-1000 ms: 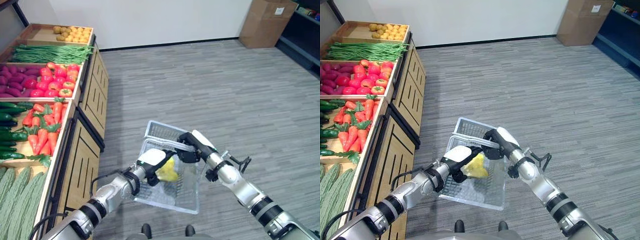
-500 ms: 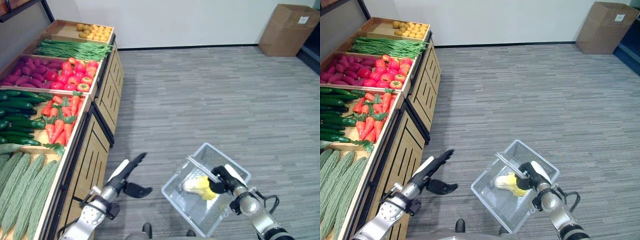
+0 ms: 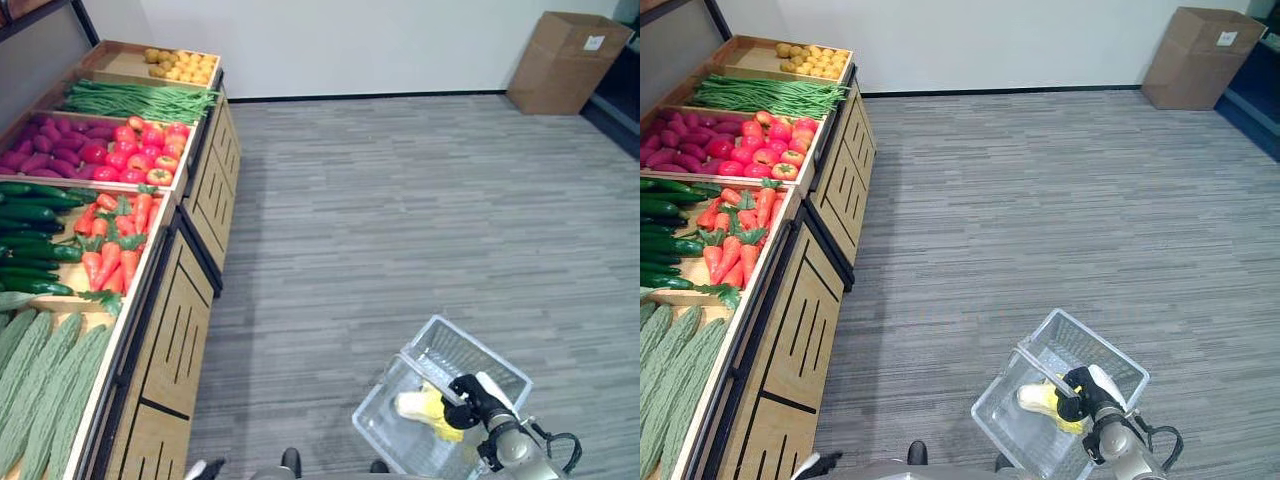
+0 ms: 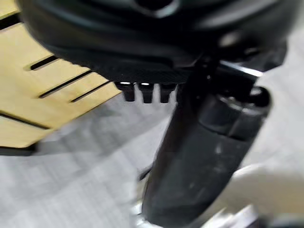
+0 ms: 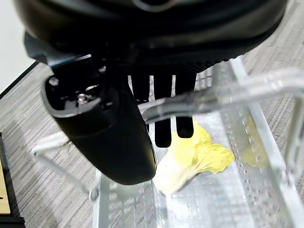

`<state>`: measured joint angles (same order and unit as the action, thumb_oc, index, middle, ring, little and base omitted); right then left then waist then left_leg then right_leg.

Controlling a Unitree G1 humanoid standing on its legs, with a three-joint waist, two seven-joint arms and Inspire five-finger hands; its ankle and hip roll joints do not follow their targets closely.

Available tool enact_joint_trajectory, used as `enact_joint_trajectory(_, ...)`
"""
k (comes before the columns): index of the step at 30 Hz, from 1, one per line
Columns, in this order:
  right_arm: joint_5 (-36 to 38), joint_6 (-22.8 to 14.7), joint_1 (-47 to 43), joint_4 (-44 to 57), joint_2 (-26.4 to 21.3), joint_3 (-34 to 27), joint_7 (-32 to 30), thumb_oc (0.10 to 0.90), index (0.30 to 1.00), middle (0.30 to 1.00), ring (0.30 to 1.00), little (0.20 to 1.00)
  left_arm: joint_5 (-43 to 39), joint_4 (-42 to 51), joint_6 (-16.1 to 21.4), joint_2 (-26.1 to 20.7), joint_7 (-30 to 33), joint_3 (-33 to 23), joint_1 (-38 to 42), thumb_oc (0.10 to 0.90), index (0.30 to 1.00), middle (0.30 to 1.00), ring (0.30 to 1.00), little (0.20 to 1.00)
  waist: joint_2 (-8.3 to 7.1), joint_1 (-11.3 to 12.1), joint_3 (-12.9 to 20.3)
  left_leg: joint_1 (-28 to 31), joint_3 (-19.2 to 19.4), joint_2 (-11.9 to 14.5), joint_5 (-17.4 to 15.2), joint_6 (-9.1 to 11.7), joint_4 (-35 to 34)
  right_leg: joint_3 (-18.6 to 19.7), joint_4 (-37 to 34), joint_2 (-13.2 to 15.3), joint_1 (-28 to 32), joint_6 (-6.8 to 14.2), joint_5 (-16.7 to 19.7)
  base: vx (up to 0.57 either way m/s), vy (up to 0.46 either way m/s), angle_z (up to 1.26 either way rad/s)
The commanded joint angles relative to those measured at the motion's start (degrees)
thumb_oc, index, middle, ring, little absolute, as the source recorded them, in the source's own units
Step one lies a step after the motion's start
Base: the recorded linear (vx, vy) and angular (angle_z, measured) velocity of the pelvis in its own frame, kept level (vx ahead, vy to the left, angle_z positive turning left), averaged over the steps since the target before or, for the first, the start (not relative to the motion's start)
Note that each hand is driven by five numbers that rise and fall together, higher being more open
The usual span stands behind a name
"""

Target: Get the vegetables into the basket

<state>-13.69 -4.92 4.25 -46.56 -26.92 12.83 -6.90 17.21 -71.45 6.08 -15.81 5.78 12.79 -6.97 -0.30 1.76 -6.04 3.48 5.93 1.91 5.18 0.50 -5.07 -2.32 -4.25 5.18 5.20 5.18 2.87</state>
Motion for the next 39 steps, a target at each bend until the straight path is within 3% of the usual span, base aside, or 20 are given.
enact_joint_trajectory(1,-0.76,-4.53,-4.67,5.93,-2.04,-0.73,-2.07,0.4,0.3,0.3,0.3,0.3,3.72,-0.82,-0.65,-2.41,2.23,-1.09,4.65,0.9,1.0,1.0,1.0,1.0,-2.99,0.83,-0.58,-1.24,0.6,0.07,-4.8,-0.12,4.33,-0.91,6.63,4.27,-3.83,2.8,0.4,0.0,0.115,-0.16)
enact_joint_trajectory(7,-1.18,-3.99,-4.41,6.25,-2.56,-0.9,-1.3,0.4,0.3,0.3,0.3,0.3,4.93,-1.01,-1.23,-2.3,1.57,-1.13,3.54,0.9,1.0,1.0,1.0,1.0,-3.56,1.15,-1.95,-2.55,0.56,-1.47,-6.33,-1.74,6.01,0.48,10.61,5.54,-6.46,4.12,1.21,0.01,0.117,-0.09)
enact_joint_trajectory(9,-1.26,-3.86,-4.97,5.97,-2.18,-0.58,-1.55,0.4,0.3,0.3,0.3,0.3,4.71,-1.1,-1.91,-2.4,2.29,-1.67,4.09,0.9,1.0,1.0,1.0,1.0,-3.61,1.35,-3.41,-2.43,0.61,-1.96,-7.12,-2.86,6.61,0.83,18.27,5.82,-10.3,4.81,3.07,-0.01,0.149,-0.11)
enact_joint_trajectory(12,-0.45,-3.65,-5.78,5.53,-1.45,-0.13,-1.74,0.4,0.3,0.3,0.3,0.3,4.49,-0.96,-2.71,-3.15,3.57,-1.72,5.36,0.9,1.0,1.0,1.0,1.0,-3.72,0.85,-4.96,-1.93,-0.22,-2.17,-7.96,-3.15,7.91,2.41,21.8,4.19,-13.93,4.35,4.82,0.07,0.043,-0.11)
enact_joint_trajectory(17,0.55,-3.64,-6.38,6.6,-1.46,0.46,-2.33,0.4,0.3,0.3,0.3,0.3,3.06,-1.4,-3.36,-3.1,5.81,-2.61,7.11,0.9,1.0,1.0,1.0,1.0,-3.61,-0.5,-5.93,0.69,-1.18,-2.65,-9.86,-2.77,7.38,2.5,16.0,2.63,-17.19,3.58,4.96,0.19,-0.03,0.19)
enact_joint_trajectory(19,0.6,-3.35,-6.59,5.58,-1.22,0.79,-2.68,0.4,0.3,0.3,0.3,0.3,2.62,-1.18,-3.44,-2.48,5.82,-2.38,7.98,0.9,1.0,1.0,1.0,1.0,-3.8,-1.69,-6.01,3.25,-2.54,-2.91,-11.51,-2.11,7.19,4.05,11.62,2.44,-19.53,4.27,7.62,0.25,-0.091,0.32)
enact_joint_trajectory(23,0.51,-3.22,-6.21,6.66,-1.24,0.84,-2.39,0.4,0.3,0.3,0.3,0.3,2.58,-0.86,-3.23,-2.12,5.75,-1.91,8.22,0.9,1.0,1.0,1.0,1.0,-4.03,-2.61,-5.63,5.74,-3.53,-2.52,-13.02,-1.34,7.13,3.69,10.59,2.24,-20.89,4.78,9.66,0.22,-0.107,0.27)
enact_joint_trajectory(25,0.09,-3.36,-5.22,7.22,-1.2,0.96,-2.01,0.4,0.3,0.3,0.3,0.3,2.69,-0.83,-3.41,-1.92,6.17,-1.91,7.89,0.9,1.0,1.0,1.0,1.0,-4.0,-2.6,-4.37,7.08,-4.01,-1.65,-13.22,-0.65,6.93,2.53,10.14,1.69,-19.54,3.95,8.43,0.24,-0.169,0.51)
enact_joint_trajectory(28,0.49,-3.62,-4.48,7.16,-2.28,0.65,-1.74,0.4,0.3,0.3,0.3,0.3,1.46,-1.34,-3.58,-1.5,6.39,-2.67,7.37,0.9,1.0,1.0,1.0,1.0,-2.93,-2.53,-2.99,7.68,-5.54,1.44,-10.47,1.49,9.62,0.01,10.65,-1.04,-17.78,1.99,6.35,0.34,-0.298,0.19)
enact_joint_trajectory(32,0.65,-4.01,-2.85,8.09,-3.86,0.01,-1.39,0.4,0.3,0.3,0.3,0.3,0.12,-1.45,-3.82,-1.28,6.94,-3.54,7.41,0.9,1.0,1.0,1.0,1.0,-1.86,-2.65,-2.76,6.53,-7.04,3.77,-5.69,3.49,13.83,-1.23,11.85,-3.46,-16.4,-0.3,3.0,0.2,-0.199,0.06)
enact_joint_trajectory(33,0.65,-4.02,-2.85,8.08,-3.87,0.01,-1.39,0.4,0.3,0.3,0.3,0.3,0.12,-1.45,-3.82,-1.27,6.94,-3.54,7.41,0.9,1.0,1.0,1.0,1.0,-1.83,-2.73,-2.75,6.48,-7.13,3.81,-5.71,3.53,13.89,-1.32,11.89,-3.47,-16.4,-0.33,2.95,0.09,-0.126,0.0)
enact_joint_trajectory(35,0.84,-4.1,-2.18,8.55,-4.57,-0.4,-1.55,0.4,0.3,0.3,0.3,0.3,-0.47,-1.61,-4.01,-1.16,7.01,-3.58,8.26,0.9,1.0,1.0,1.0,1.0,-1.97,-2.78,-3.22,4.03,-7.27,5.22,-1.68,4.64,18.62,-2.15,12.13,-3.94,-15.32,-1.7,1.74,0.12,-0.175,0.13)
enact_joint_trajectory(37,0.87,-3.87,-1.12,9.73,-5.27,-1.15,-1.67,0.4,0.3,0.3,0.3,0.3,-0.31,-0.92,-4.3,-0.84,7.03,-2.76,8.59,0.9,1.0,1.0,1.0,1.0,-2.39,-2.83,-4.23,0.31,-6.86,5.95,1.6,4.73,24.24,-3.13,12.22,-4.0,-13.59,-3.1,-0.07,0.19,-0.217,0.29)
enact_joint_trajectory(39,1.27,-3.74,-0.67,9.34,-5.4,-1.9,-2.02,0.4,0.3,0.3,0.3,0.3,-0.4,-0.79,-4.46,-0.52,7.02,-2.2,8.97,0.9,1.0,1.0,1.0,1.0,-2.69,-2.36,-5.13,-3.12,-6.04,5.54,0.7,3.91,22.51,-3.58,12.07,-3.44,-12.17,-3.05,-1.03,0.15,-0.107,0.23)
